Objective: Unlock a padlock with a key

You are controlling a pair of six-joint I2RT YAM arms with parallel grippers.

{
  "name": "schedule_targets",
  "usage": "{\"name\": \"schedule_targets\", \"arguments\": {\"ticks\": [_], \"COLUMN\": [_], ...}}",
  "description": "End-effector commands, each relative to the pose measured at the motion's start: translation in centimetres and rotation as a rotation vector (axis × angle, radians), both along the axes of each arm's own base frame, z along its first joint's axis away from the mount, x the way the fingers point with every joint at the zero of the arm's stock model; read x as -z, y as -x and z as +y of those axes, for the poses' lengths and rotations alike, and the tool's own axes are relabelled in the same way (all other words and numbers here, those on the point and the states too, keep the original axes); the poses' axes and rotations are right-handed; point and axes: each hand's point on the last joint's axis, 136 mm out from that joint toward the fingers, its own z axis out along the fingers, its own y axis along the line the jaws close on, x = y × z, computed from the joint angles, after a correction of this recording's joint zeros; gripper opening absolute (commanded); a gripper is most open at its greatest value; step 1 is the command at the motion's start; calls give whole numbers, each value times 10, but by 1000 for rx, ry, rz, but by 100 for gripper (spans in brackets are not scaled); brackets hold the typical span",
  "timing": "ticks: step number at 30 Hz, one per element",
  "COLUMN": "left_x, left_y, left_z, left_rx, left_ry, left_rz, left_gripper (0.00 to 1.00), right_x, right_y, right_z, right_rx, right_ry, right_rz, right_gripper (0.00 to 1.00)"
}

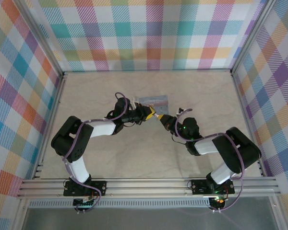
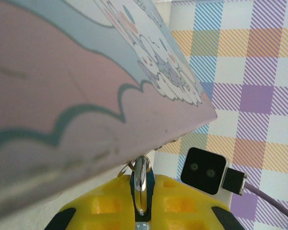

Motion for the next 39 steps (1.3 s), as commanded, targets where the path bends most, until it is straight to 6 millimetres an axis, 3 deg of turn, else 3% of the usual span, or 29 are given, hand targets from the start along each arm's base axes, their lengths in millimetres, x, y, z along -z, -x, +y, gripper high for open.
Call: {"name": "schedule_targets", "arguments": {"ticks": [1,19,32,39], "left_x": [1,-1,-4,-3], "left_y": [6,4,5,5], "left_z": [-6,-6,-7,-9], "left_rx": [26,18,23,28], "left_ry": [28,33,46,48], "left_rz": [16,11,13,13], "left_gripper": [0,0,0,0], "right_x": [-8,2,1,-9], "right_y": [-6,8,-1,-5], "right_z": [8,-4,4,7], "right_rx": [-10,9,0,-3], "right_ry": [7,33,32,33], "right_rz": [-39,-18,-27,-52], "right_gripper": [1,1,1,1]}}
